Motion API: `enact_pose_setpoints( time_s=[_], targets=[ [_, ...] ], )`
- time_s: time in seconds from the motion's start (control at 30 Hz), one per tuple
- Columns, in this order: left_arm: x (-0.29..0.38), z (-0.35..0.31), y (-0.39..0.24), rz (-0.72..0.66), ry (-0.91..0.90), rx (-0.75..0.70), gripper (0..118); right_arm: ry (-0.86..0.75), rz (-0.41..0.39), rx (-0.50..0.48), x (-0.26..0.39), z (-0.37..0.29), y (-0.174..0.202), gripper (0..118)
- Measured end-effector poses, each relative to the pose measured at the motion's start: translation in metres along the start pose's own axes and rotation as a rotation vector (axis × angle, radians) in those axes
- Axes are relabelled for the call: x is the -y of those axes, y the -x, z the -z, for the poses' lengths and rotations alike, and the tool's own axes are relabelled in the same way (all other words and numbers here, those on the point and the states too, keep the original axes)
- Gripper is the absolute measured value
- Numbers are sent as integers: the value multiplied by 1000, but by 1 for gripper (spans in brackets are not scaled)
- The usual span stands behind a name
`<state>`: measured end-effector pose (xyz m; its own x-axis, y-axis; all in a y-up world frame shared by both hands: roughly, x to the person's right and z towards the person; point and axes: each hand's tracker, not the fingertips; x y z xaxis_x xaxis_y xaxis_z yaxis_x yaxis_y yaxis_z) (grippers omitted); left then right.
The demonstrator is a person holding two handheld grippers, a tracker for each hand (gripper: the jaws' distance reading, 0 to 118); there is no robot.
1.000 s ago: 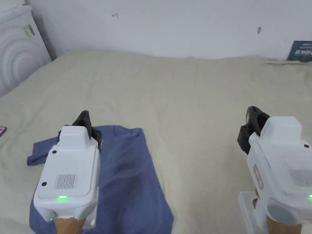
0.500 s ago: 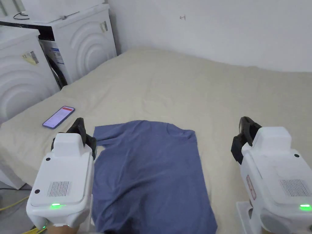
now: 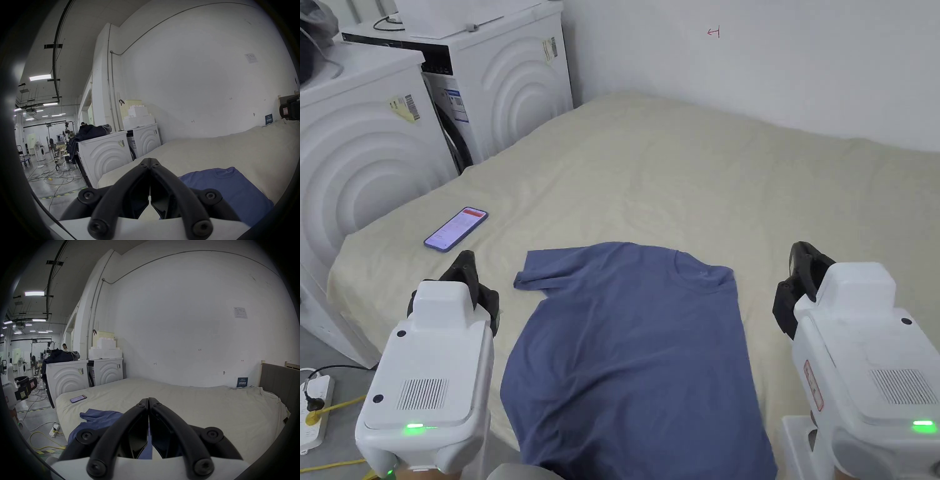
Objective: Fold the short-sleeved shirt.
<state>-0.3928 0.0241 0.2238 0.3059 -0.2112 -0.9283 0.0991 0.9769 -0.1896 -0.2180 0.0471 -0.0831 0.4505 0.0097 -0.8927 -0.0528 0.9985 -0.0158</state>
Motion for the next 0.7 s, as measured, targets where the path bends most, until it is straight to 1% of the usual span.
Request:
enact_pose_setpoints(
  time_s=[0.17,0.33,0.5,0.53,0.6,0.7],
  targets=[
    [0,12,-7,-23,23,32,0,-3,-16,18,-1,-1,-7,0],
    [-3,42,-25,-44,116,133,0,5,-12,46,1,1,-19,0],
    [4,91,-53,-91,322,275,0,16,-17,78,4,3,-31,0],
    [7,101,-60,-100,390,302,0,19,-15,86,5,4,-35,0],
    [17,117,-73,-116,453,326,0,27,-14,100,7,5,-40,0],
    [33,142,-97,-100,622,381,2,37,-14,118,10,6,-49,0]
  ],
)
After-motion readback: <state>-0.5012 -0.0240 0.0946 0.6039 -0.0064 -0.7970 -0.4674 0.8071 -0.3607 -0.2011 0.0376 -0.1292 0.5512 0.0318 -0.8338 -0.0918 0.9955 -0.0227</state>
